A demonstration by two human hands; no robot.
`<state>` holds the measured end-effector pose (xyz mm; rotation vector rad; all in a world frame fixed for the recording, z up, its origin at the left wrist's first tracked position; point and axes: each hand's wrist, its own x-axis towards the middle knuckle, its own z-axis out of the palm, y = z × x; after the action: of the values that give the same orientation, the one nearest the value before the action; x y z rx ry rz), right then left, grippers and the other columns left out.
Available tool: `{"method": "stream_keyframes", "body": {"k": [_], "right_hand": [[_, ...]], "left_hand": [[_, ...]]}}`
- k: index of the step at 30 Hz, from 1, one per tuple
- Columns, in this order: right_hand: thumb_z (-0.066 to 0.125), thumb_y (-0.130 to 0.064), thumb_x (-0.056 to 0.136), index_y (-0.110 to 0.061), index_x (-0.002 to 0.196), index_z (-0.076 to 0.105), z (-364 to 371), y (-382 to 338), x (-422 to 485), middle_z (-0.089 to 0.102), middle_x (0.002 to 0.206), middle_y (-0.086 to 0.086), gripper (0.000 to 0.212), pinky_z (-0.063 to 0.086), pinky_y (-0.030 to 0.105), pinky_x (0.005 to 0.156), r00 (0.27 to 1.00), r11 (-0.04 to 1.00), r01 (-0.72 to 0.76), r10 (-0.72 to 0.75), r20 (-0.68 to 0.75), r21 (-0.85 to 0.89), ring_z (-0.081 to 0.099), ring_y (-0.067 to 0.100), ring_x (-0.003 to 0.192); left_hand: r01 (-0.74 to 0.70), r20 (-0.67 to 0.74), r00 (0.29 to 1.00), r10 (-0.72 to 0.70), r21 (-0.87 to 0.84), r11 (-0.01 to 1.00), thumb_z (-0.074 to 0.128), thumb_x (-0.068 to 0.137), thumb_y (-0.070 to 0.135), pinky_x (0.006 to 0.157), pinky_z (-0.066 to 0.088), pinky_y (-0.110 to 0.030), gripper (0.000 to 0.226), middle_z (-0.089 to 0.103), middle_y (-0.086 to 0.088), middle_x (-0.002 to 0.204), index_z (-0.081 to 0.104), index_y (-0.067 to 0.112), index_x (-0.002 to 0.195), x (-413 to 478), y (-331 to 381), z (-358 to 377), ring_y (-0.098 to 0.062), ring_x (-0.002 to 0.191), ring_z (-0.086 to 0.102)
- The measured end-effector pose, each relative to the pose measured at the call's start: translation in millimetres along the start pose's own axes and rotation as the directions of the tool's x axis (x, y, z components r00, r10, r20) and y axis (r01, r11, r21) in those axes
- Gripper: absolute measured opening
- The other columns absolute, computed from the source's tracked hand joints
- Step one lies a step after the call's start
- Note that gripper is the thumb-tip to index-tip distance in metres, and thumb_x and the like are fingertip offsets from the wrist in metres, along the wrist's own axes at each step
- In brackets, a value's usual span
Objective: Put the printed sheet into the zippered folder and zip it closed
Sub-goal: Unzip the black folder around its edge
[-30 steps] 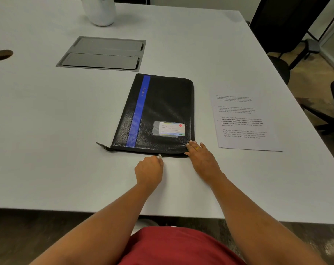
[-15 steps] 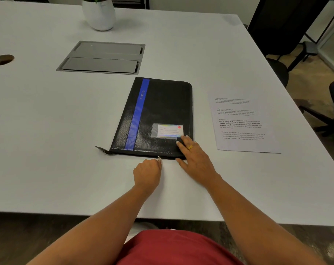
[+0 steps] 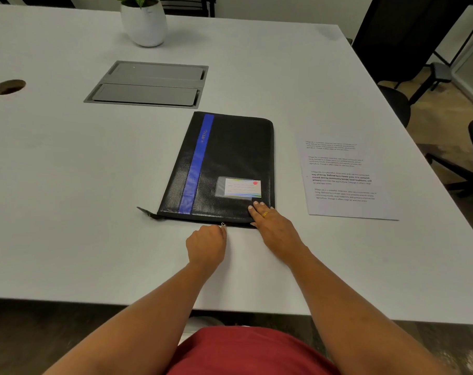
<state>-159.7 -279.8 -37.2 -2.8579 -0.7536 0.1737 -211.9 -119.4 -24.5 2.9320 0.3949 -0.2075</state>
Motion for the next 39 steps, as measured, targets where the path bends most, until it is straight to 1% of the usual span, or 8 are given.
{"method": "stream_keyframes", "body": {"k": [6,11,21,27,29,34,38,39], "right_hand": [[0.031,-0.016,0.100,-0.015,0.145,0.017,1,-2,-1,0.019,0.155,0.007,0.048,0.019,0.031,0.115,1.000,0.999,-0.024,0.025,-0.007,0.032,0.018,0.021,0.143],[0.031,-0.018,0.100,-0.014,0.145,0.018,3,-5,0,0.019,0.155,0.006,0.047,0.018,0.031,0.116,0.999,0.997,-0.039,0.040,-0.013,0.064,0.017,0.021,0.144],[0.032,-0.017,0.100,-0.015,0.145,0.018,5,-3,-2,0.018,0.155,0.006,0.048,0.016,0.029,0.116,0.999,0.997,-0.032,0.033,-0.014,0.064,0.017,0.019,0.144],[0.033,-0.018,0.100,-0.015,0.145,0.020,9,-2,0,0.021,0.155,0.006,0.047,0.017,0.030,0.115,0.999,0.996,-0.036,0.037,-0.013,0.076,0.018,0.020,0.143],[0.033,-0.018,0.100,-0.015,0.145,0.021,9,-2,-1,0.021,0.154,0.005,0.047,0.018,0.030,0.115,0.999,0.997,-0.034,0.035,-0.014,0.070,0.019,0.019,0.143],[0.036,-0.028,0.098,-0.014,0.143,0.028,2,-2,-2,0.029,0.151,0.006,0.047,0.029,0.034,0.112,0.999,1.000,-0.013,0.014,-0.043,0.026,0.029,0.021,0.140],[0.050,-0.030,0.091,-0.007,0.133,0.045,-10,-10,-1,0.046,0.141,0.015,0.049,0.033,0.039,0.109,0.989,1.000,0.008,-0.004,-0.149,0.026,0.044,0.028,0.130],[0.052,-0.034,0.090,-0.007,0.133,0.044,-11,-13,-1,0.043,0.142,0.016,0.052,0.032,0.041,0.110,0.987,0.999,0.010,-0.004,-0.160,0.033,0.041,0.029,0.132]], "left_hand": [[0.018,-0.019,1.000,-0.019,-0.026,0.999,0.028,0.100,0.037,0.071,0.046,-0.032,0.047,0.068,-0.011,0.097,0.064,0.008,0.091,0,-2,2,-0.030,0.090,0.064],[0.055,-0.026,0.998,-0.056,-0.030,0.998,0.030,0.100,0.036,0.063,0.036,-0.028,0.046,0.068,-0.010,0.094,0.065,0.009,0.091,1,-2,5,-0.028,0.087,0.065],[0.129,-0.042,0.990,-0.131,-0.045,0.991,0.030,0.100,0.036,0.072,0.047,-0.031,0.047,0.068,-0.012,0.095,0.065,0.006,0.091,4,-12,1,-0.030,0.090,0.065],[0.141,-0.047,0.989,-0.143,-0.034,0.989,0.029,0.100,0.038,0.069,0.044,-0.030,0.048,0.069,-0.011,0.094,0.066,0.007,0.090,3,-19,0,-0.029,0.089,0.065],[0.145,-0.043,0.988,-0.146,-0.037,0.989,0.030,0.100,0.038,0.071,0.046,-0.031,0.048,0.069,-0.012,0.095,0.065,0.007,0.091,3,-18,0,-0.030,0.089,0.065],[0.083,-0.035,0.996,-0.084,-0.028,0.996,0.028,0.100,0.038,0.066,0.043,-0.029,0.050,0.069,-0.011,0.091,0.064,0.007,0.087,5,-22,-1,-0.027,0.084,0.065],[0.080,-0.039,0.996,-0.081,-0.015,0.997,0.028,0.100,0.037,0.072,0.047,-0.032,0.049,0.068,-0.011,0.095,0.064,0.006,0.088,5,-22,-1,-0.030,0.088,0.064],[0.086,-0.045,0.995,-0.086,-0.018,0.996,0.029,0.100,0.037,0.072,0.046,-0.033,0.048,0.068,-0.012,0.095,0.064,0.006,0.088,5,-22,-1,-0.030,0.089,0.064]]}}
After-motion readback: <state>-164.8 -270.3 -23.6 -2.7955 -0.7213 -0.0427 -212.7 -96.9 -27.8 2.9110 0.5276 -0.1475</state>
